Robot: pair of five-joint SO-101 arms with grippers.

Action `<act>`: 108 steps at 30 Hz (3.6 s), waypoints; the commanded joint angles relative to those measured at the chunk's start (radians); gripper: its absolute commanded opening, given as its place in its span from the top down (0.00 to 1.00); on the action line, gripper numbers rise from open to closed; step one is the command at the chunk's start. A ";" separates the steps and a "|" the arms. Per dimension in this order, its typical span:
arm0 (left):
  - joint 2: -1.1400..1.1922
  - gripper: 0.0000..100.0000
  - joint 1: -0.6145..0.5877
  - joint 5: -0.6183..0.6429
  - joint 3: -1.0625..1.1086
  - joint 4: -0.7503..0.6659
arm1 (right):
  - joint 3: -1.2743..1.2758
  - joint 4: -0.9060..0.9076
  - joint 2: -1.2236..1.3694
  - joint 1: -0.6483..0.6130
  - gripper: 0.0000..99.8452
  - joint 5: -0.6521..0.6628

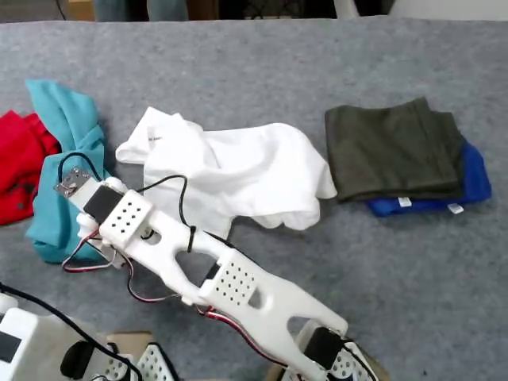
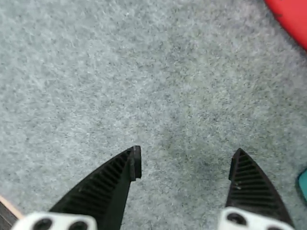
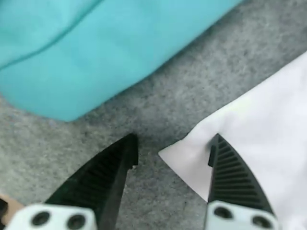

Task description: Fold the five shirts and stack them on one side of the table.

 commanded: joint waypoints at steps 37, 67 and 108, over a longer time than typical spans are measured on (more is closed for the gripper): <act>-0.014 0.69 0.028 -0.008 -0.054 0.097 | 0.004 -0.204 -0.898 0.138 0.99 0.054; -0.015 0.69 0.117 -0.009 -0.056 0.115 | 0.223 -0.377 -0.665 0.749 0.99 0.133; 0.299 0.79 1.310 0.218 -0.674 0.305 | 0.320 -0.463 -0.265 1.025 0.99 0.221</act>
